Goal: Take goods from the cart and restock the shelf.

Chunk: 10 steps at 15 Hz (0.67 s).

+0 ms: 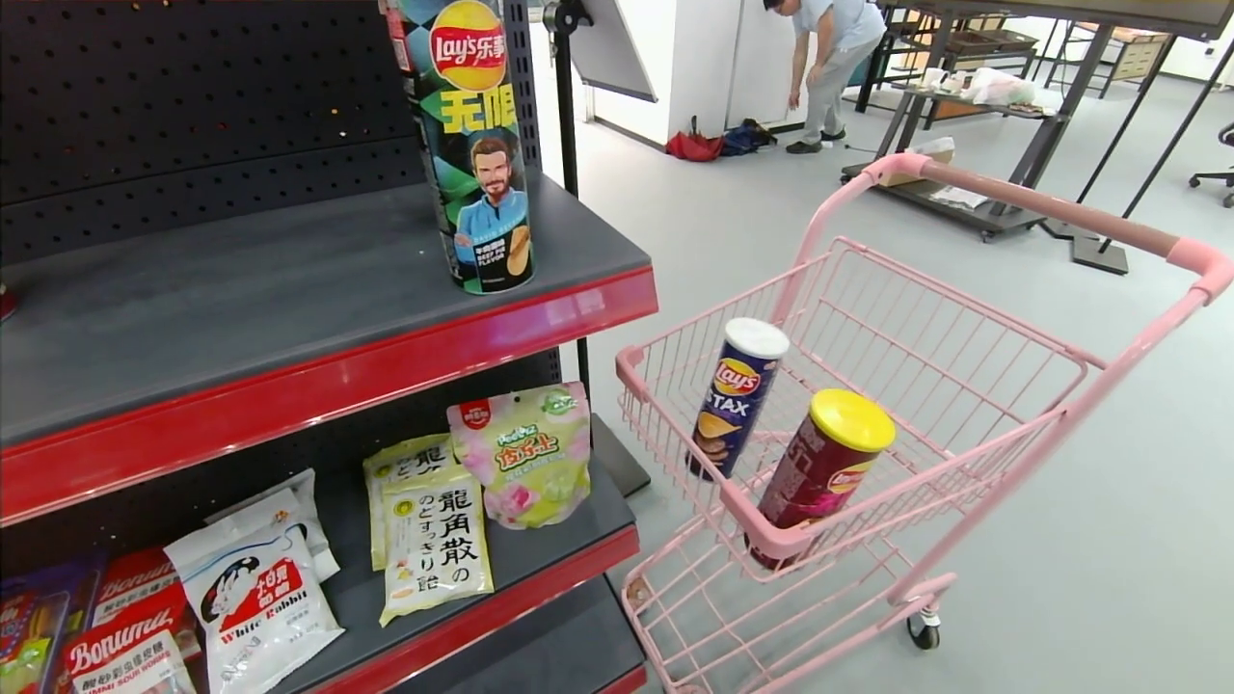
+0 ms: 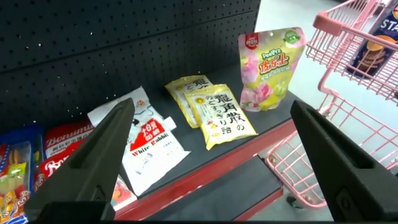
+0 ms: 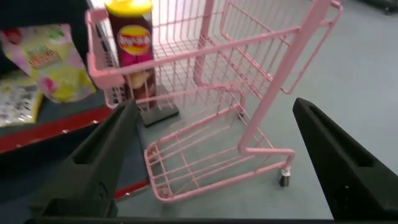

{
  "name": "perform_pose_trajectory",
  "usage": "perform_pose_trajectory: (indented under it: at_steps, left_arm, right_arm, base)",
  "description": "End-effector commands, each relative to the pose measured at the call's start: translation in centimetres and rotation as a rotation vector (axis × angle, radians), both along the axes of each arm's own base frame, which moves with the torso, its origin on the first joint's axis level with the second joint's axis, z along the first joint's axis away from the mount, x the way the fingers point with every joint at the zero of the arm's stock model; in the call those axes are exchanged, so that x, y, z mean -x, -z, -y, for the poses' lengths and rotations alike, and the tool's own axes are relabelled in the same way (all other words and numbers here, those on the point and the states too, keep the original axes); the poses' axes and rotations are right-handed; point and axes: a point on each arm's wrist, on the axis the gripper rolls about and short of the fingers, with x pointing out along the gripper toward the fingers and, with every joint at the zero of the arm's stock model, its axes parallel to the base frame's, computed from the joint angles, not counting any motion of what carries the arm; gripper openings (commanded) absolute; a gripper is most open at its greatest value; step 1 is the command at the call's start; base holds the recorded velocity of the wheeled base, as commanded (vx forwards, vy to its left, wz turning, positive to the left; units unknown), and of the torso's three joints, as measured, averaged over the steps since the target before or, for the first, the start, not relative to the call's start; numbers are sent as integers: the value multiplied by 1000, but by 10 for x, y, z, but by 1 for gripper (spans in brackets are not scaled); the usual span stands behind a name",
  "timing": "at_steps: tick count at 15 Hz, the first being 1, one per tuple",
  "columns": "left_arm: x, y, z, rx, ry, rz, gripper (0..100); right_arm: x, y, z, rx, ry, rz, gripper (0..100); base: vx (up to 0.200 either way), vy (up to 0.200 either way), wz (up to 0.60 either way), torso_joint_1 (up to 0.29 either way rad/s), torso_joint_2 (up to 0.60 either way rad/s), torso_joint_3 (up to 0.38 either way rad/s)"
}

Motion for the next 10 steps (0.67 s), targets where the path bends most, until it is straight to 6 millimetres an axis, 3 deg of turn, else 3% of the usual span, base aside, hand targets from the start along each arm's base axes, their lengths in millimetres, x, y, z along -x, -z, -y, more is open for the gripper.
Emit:
perform_pose_trajectory:
  at_steps: [1,2,4,5,6,8,10]
  left_arm:
    - [0,0,0,0,0,0,100]
    - [0,0,0,0,1,0,100]
    - [0,0,0,0,1,0,100]
    - [0,0,0,0,1,0,100]
    - [0,0,0,0,0,0,100]
    - [0,0,0,0,0,0,100]
    - [0,0,0,0,1,0,100]
  right_arm:
    - [-42,-120,-5,-178,-107,-62,100]
    - [-66,-141,-10,-153,-199,-99,100]
    - [-116,-141,-20,-113,-234,-152,100]
    - [-144,-134,-24,-122,-235,-193,100]
    - [-157,-127,-27,-129,-239,-217,100]
    - [-181,-89,-35,-137,-307,-345,100]
    - [-196,-67,-38,-141,-344,-394,100]
  base:
    - [0,0,0,0,0,0]
    - [0,0,0,0,0,0]
    - [0,0,0,0,0,0]
    - [0,0,0,0,0,0]
    - [0,0,0,0,0,0]
    - [0,0,0,0,0,0]
    - [0,0,0,0,0,0]
